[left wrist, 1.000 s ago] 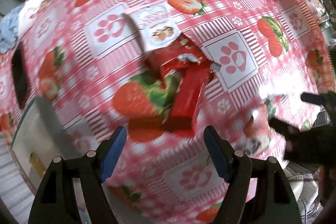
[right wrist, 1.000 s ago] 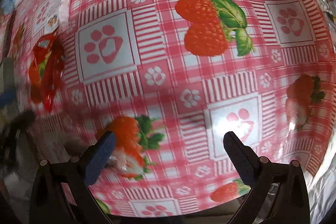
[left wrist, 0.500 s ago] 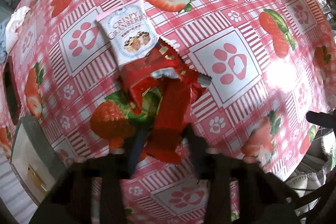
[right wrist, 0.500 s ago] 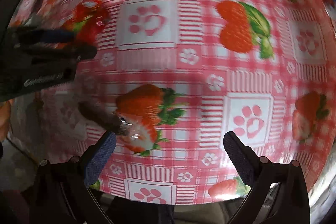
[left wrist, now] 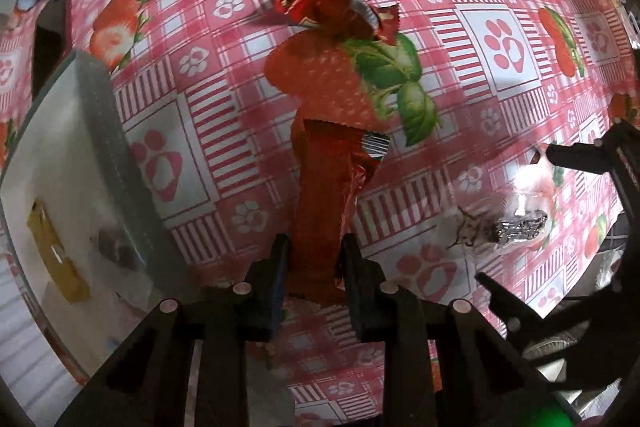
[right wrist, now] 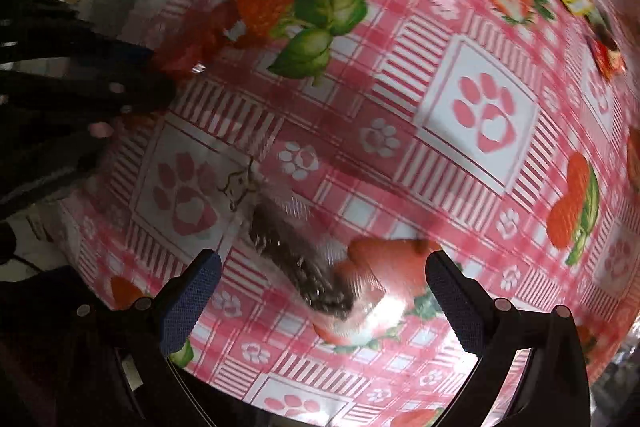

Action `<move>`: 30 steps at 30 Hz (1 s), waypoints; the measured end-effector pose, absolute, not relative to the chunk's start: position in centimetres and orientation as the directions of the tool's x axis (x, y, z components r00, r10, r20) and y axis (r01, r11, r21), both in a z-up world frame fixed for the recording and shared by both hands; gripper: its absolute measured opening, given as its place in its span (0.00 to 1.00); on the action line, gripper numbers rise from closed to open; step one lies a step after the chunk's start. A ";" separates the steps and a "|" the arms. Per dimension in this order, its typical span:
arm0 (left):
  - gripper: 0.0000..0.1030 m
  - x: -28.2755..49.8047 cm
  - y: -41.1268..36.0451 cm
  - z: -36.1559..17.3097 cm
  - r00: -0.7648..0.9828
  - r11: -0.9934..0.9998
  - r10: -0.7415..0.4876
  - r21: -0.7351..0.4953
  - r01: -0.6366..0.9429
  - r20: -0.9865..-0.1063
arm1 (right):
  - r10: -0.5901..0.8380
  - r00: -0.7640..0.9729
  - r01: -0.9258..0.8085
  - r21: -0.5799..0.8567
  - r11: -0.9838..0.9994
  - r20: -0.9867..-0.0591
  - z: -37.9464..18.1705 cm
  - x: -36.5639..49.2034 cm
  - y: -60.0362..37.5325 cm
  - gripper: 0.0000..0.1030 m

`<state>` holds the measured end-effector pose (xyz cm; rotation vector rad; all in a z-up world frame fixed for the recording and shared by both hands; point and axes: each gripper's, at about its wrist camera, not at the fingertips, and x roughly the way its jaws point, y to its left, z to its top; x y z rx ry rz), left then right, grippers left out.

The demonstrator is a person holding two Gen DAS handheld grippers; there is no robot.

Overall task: Organize snacks
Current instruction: 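Grasp the red wrapped snack with the left tool while the right tool grasps the clear jerky bag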

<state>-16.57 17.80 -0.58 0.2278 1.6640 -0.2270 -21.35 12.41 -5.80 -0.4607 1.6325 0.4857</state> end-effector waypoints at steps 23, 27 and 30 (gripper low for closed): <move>0.24 -17.5 18.9 2.9 -0.047 0.950 -0.080 -0.091 0.298 -0.996 | 0.187 -0.178 -0.119 0.209 0.971 -0.966 -3.0 -20.4 8.9 0.38; 0.24 -16.9 19.0 2.8 -0.056 0.950 -0.066 -0.080 0.301 -0.996 | 0.195 -0.171 -0.107 0.215 0.971 -0.966 -1.9 -20.1 7.0 0.38; 0.31 -16.7 18.9 1.7 -0.067 0.954 -0.024 -0.043 0.296 -0.997 | 0.193 -0.175 -0.101 0.213 0.972 -0.965 -0.5 -20.3 6.1 0.38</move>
